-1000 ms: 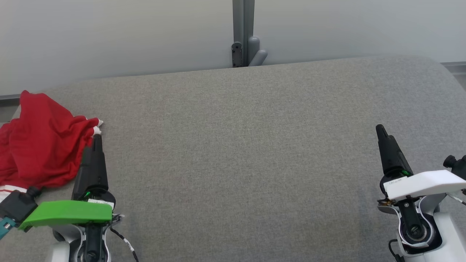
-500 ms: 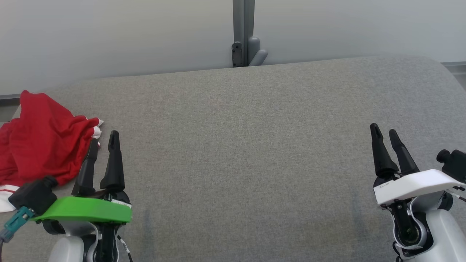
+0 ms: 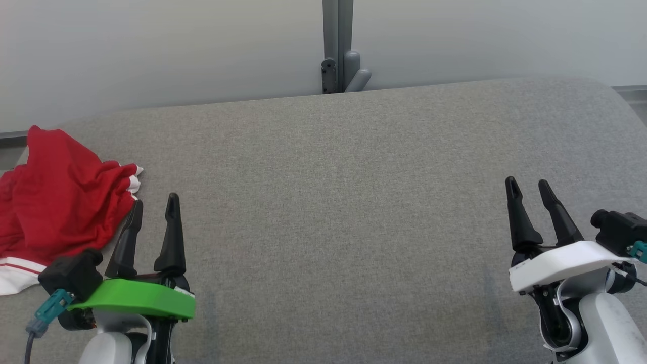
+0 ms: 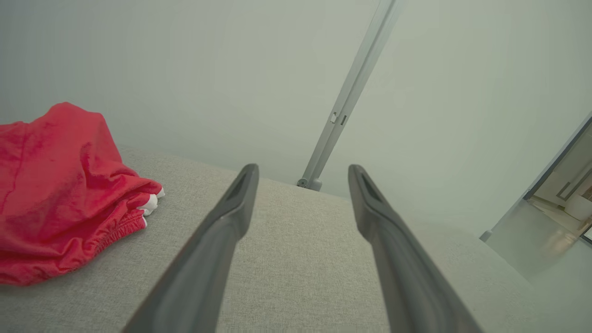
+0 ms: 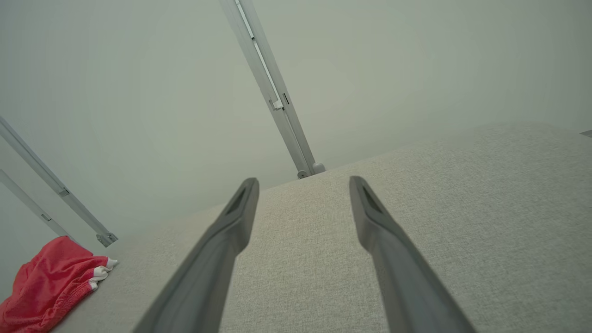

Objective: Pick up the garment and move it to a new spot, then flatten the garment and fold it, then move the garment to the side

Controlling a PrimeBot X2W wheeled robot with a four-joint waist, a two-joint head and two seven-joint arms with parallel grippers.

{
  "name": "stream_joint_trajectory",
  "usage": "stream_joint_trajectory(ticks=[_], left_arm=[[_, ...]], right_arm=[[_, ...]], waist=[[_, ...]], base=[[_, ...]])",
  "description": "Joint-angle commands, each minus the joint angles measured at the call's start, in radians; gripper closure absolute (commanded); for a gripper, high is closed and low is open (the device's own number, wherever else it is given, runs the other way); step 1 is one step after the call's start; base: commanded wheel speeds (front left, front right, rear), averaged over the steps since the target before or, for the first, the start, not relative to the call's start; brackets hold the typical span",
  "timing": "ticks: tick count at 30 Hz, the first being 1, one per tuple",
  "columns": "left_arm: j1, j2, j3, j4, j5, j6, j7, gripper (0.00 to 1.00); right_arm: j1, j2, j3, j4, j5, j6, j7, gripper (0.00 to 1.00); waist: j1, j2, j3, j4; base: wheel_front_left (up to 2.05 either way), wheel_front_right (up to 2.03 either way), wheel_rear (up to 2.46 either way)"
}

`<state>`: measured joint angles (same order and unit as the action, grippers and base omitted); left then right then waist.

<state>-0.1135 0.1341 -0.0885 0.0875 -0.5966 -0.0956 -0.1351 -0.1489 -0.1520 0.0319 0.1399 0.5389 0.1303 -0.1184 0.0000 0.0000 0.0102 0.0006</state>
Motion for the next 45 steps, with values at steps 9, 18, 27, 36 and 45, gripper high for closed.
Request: stream_joint_trajectory(ticks=[9,18,27,36,45], left_arm=[[0.005,0.020,-0.013,0.036,0.112,0.026,-0.032,0.00],[-0.003,0.021,-0.023,0.074,0.179,0.042,-0.050,0.00],[-0.007,0.021,-0.031,0.097,0.229,0.053,-0.048,0.00],[-0.007,0.030,-0.041,0.115,0.279,0.060,-0.052,0.00],[-0.011,0.035,-0.057,0.121,0.326,0.063,-0.059,0.00]], right_arm=[[-0.012,0.001,-0.013,0.014,-0.142,0.000,-0.035,0.00],[0.000,-0.001,-0.040,0.022,-0.248,0.000,-0.059,0.00],[0.014,0.001,-0.045,0.033,-0.308,0.000,-0.081,0.00],[0.020,-0.004,-0.039,0.051,-0.344,0.000,-0.100,0.00],[0.022,0.001,-0.043,0.066,-0.377,0.001,-0.112,0.00]], waist=[[0.0000,0.0000,-0.002,0.000],[0.0000,0.0000,-0.004,0.003],[0.0000,0.0000,-0.011,0.004],[0.0000,0.0000,-0.013,0.004],[0.0000,0.0000,-0.010,0.004]], base=[[0.00,0.00,0.00],[0.00,0.00,0.00],[0.00,0.00,0.00],[0.00,0.00,0.00],[0.00,0.00,0.00]])
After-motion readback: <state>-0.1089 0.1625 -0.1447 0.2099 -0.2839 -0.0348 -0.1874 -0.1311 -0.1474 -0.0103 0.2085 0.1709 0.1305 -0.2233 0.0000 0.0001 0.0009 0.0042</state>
